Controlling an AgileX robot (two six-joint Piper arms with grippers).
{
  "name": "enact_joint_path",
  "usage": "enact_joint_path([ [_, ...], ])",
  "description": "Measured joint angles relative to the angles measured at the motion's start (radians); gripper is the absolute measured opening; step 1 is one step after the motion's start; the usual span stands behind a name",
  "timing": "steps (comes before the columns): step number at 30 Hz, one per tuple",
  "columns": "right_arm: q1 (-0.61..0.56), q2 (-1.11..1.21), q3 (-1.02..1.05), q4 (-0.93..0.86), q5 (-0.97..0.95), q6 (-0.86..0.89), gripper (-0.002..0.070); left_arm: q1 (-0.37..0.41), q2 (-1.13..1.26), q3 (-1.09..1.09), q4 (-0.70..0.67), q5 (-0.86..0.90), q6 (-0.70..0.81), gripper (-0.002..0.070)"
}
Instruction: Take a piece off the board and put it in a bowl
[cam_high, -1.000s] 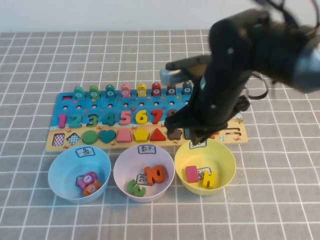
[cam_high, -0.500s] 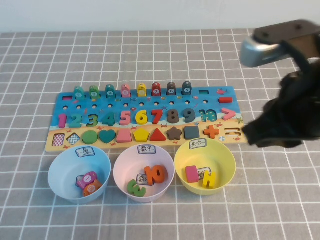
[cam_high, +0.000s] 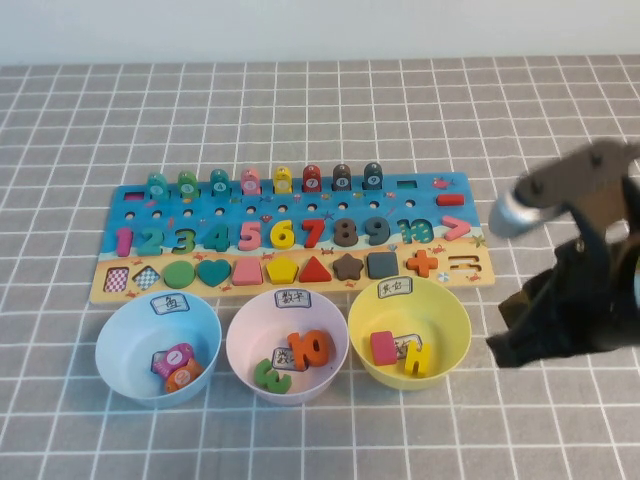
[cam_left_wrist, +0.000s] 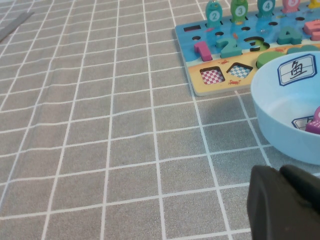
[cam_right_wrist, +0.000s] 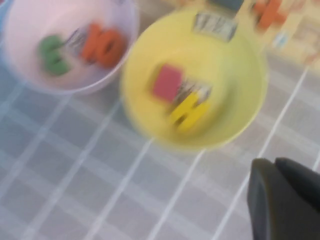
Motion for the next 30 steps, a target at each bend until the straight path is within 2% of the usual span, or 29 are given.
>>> enact_joint_path([
  [6, -0.051, -0.085, 0.363, -0.289, -0.530, 0.000, -0.0017, 0.000, 0.000, 0.000, 0.000, 0.000, 0.000, 0.0000],
  [12, -0.219, -0.251, 0.573, -0.354, -0.848, 0.000, -0.0017, 0.000, 0.000, 0.000, 0.000, 0.000, 0.000, 0.0000],
  [18, -0.433, -0.470, 0.698, -0.357, -0.912, 0.004, -0.0017, 0.000, 0.000, 0.000, 0.000, 0.000, 0.000, 0.0000],
  [23, -0.594, -0.690, 0.833, -0.221, -0.929, 0.080, -0.0017, 0.000, 0.000, 0.000, 0.000, 0.000, 0.000, -0.0001],
  [26, -0.649, -0.819, 0.928, -0.193, -0.929, 0.121, -0.0017, 0.000, 0.000, 0.000, 0.000, 0.000, 0.000, 0.0000],
  [30, -0.659, -0.985, 0.994, -0.189, -0.885, 0.144, -0.0017, 0.000, 0.000, 0.000, 0.000, 0.000, 0.000, 0.0000],
])
